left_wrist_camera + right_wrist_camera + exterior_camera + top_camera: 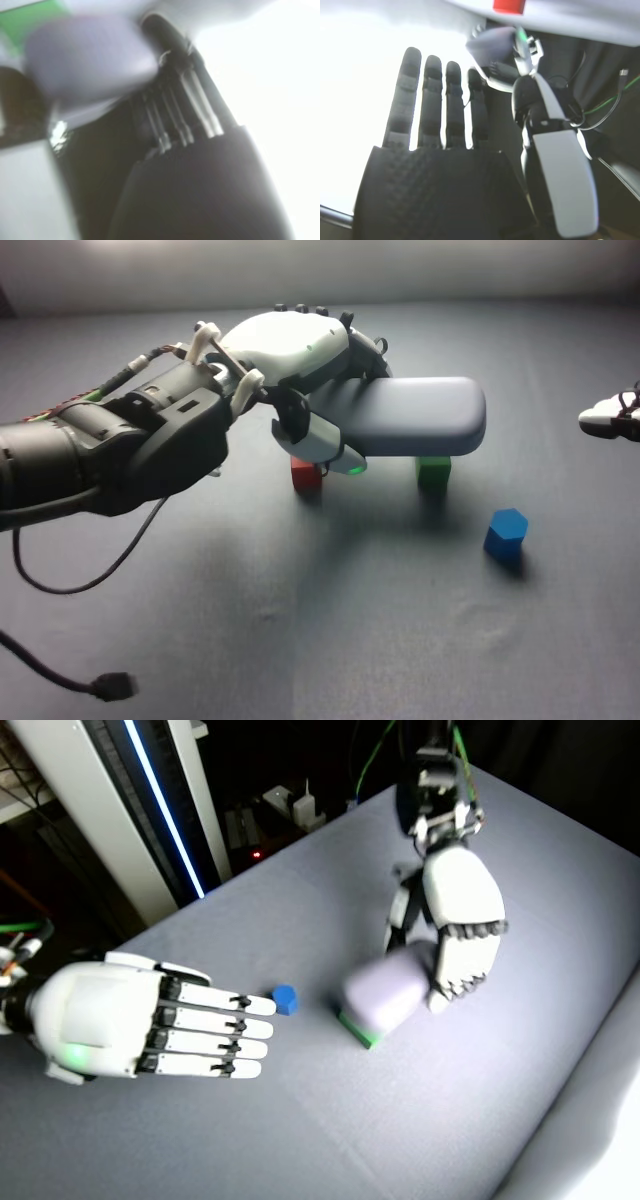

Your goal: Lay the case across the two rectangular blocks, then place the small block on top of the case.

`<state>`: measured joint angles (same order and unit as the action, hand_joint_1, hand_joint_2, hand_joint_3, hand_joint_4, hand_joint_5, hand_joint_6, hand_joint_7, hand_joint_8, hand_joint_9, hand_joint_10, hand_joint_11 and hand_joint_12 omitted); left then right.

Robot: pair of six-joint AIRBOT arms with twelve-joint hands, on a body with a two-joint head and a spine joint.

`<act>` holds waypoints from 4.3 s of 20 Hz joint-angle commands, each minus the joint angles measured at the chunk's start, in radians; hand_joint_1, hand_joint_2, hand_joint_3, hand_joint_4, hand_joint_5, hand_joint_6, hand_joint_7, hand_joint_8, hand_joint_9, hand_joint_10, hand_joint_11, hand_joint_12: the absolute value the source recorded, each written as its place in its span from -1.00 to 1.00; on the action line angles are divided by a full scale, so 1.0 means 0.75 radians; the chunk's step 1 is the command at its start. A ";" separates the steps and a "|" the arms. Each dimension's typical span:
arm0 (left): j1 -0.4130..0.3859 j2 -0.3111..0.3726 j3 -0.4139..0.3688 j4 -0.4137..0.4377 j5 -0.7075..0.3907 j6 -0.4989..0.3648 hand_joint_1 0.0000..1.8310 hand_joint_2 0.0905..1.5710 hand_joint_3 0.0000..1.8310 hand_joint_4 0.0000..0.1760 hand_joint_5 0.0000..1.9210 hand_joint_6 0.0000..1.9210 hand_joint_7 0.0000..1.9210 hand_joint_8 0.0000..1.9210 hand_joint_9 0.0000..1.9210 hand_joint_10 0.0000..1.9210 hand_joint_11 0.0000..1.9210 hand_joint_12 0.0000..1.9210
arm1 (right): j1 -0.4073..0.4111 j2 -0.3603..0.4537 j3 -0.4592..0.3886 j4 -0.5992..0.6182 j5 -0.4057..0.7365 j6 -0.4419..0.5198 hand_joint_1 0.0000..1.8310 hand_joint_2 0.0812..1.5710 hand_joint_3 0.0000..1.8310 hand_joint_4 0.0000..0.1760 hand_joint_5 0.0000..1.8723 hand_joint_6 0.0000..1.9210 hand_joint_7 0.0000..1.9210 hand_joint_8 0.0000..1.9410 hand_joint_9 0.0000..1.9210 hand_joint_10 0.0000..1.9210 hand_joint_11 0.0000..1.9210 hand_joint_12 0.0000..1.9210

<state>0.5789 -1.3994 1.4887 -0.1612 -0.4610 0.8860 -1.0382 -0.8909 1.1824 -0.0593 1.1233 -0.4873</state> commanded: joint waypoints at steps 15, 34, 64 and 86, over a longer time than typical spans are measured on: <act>0.016 0.044 -0.042 -0.049 -0.140 0.045 0.39 0.37 -1.00 -1.00 -0.04 -0.07 0.11 0.08 0.15 -0.27 0.01 0.21 | 0.012 0.004 -0.001 0.043 0.155 0.019 -0.26 0.72 -1.00 -1.00 -0.63 -1.00 -0.63 -1.00 -0.63 -1.00 -0.65 -0.85; 0.057 0.077 -0.096 -0.075 -0.191 0.063 0.01 0.09 -1.00 -0.60 -0.64 -1.00 -0.53 -1.00 -0.44 -1.00 -0.77 -0.03 | 0.012 0.003 -0.006 0.043 0.155 0.022 -0.17 0.71 -1.00 -1.00 -0.60 -1.00 -0.64 -1.00 -0.66 -1.00 -0.90 -0.35; 0.753 0.746 -0.793 -0.200 -1.301 -0.015 -0.06 0.17 -1.00 -1.00 -0.72 -1.00 -0.76 -1.00 -0.79 -0.99 -1.00 -0.14 | 0.443 -0.270 0.253 -0.595 -0.344 0.337 0.03 0.37 -1.00 -1.00 -0.54 -1.00 -0.45 -1.00 -0.37 -1.00 -0.80 0.09; 0.744 0.732 -0.790 -0.200 -1.283 -0.021 -0.10 0.21 -1.00 -0.91 -0.74 -1.00 -0.76 -1.00 -0.78 -0.99 -1.00 -0.23 | 0.493 -0.384 0.340 -0.724 -0.540 0.380 0.31 0.25 -1.00 -1.00 -0.14 -1.00 -0.05 -0.96 -0.22 -0.35 -0.49 0.39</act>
<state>1.1488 -0.8463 0.8951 -0.3222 -1.3010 0.8734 -0.6754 -1.1797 1.4361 -0.6212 0.6598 -0.2081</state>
